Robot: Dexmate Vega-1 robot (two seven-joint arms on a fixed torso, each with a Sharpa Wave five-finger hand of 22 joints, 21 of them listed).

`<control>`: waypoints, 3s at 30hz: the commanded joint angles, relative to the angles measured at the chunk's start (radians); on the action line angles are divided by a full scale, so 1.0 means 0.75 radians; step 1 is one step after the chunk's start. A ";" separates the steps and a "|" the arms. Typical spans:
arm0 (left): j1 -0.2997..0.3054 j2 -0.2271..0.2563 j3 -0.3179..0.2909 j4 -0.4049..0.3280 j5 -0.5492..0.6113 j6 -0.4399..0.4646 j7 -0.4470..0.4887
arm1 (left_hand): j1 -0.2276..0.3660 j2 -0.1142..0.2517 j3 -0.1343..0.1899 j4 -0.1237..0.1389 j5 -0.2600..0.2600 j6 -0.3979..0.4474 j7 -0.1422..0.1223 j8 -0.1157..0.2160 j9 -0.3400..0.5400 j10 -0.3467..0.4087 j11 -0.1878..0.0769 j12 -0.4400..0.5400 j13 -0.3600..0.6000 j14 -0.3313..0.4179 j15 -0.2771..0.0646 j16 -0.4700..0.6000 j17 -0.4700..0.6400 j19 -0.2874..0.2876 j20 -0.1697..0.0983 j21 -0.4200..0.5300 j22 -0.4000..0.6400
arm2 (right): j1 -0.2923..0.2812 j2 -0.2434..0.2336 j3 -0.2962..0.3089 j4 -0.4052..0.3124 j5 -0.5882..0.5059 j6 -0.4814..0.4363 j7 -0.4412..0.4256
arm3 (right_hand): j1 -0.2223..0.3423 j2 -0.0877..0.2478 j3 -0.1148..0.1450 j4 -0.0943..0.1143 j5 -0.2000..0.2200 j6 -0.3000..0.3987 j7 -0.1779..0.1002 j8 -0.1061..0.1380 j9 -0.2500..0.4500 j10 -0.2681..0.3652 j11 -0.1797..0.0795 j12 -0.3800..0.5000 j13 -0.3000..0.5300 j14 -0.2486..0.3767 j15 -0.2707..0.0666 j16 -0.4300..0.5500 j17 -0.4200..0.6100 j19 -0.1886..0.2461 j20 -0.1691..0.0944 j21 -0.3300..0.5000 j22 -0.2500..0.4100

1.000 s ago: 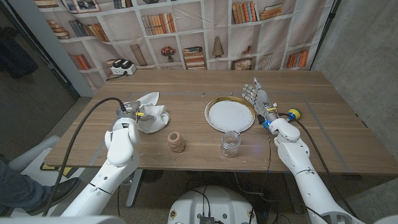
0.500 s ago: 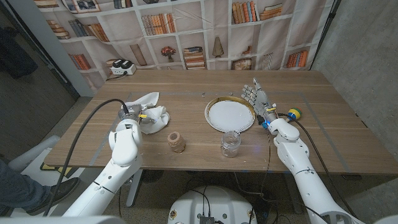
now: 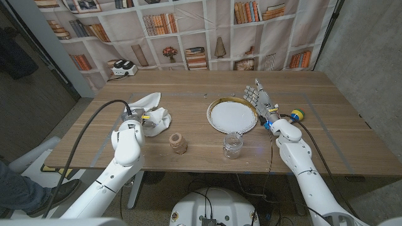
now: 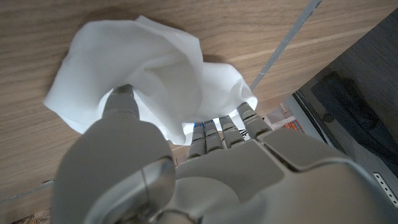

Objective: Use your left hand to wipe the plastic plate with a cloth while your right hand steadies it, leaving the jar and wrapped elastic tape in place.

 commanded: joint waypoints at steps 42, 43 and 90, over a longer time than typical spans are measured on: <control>-0.146 -0.023 0.054 0.097 -0.107 0.012 -0.146 | 0.409 0.177 0.172 -0.020 -0.038 0.307 0.024 0.070 0.022 0.324 -0.017 0.053 0.018 0.407 -0.030 0.059 0.019 0.544 -0.046 0.131 -0.004 | -0.022 0.015 0.012 -0.027 -0.006 0.017 -0.042 | 0.018 0.022 0.000 -0.017 -0.009 0.020 -0.010 0.005 0.006 0.011 -0.001 -0.008 0.003 -0.016 0.005 -0.009 0.001 -0.020 0.002 -0.011 0.008; -0.152 -0.024 0.057 0.099 -0.103 0.021 -0.157 | 0.417 0.178 0.175 -0.021 -0.039 0.309 0.023 0.070 0.023 0.328 -0.027 0.052 0.018 0.410 -0.031 0.058 0.019 0.544 -0.047 0.130 -0.004 | -0.025 0.015 0.012 -0.030 -0.007 0.019 -0.045 | 0.019 0.023 0.001 -0.017 -0.009 0.020 -0.011 0.005 0.006 0.012 0.000 -0.008 0.003 -0.016 0.005 -0.009 0.001 -0.020 0.003 -0.011 0.008; -0.088 -0.100 0.004 -0.013 -0.090 0.007 0.264 | 0.536 0.208 0.318 0.032 -0.078 0.989 -0.005 0.346 0.176 1.083 -0.113 0.217 0.173 1.313 -0.255 0.176 0.054 1.072 -0.302 0.393 0.009 | -0.107 -0.045 0.012 -0.115 -0.003 0.136 -0.067 | 0.077 0.052 0.024 -0.058 -0.018 0.069 -0.033 0.016 0.006 0.077 -0.051 0.009 0.003 0.050 -0.036 0.007 0.000 0.034 -0.021 0.007 0.008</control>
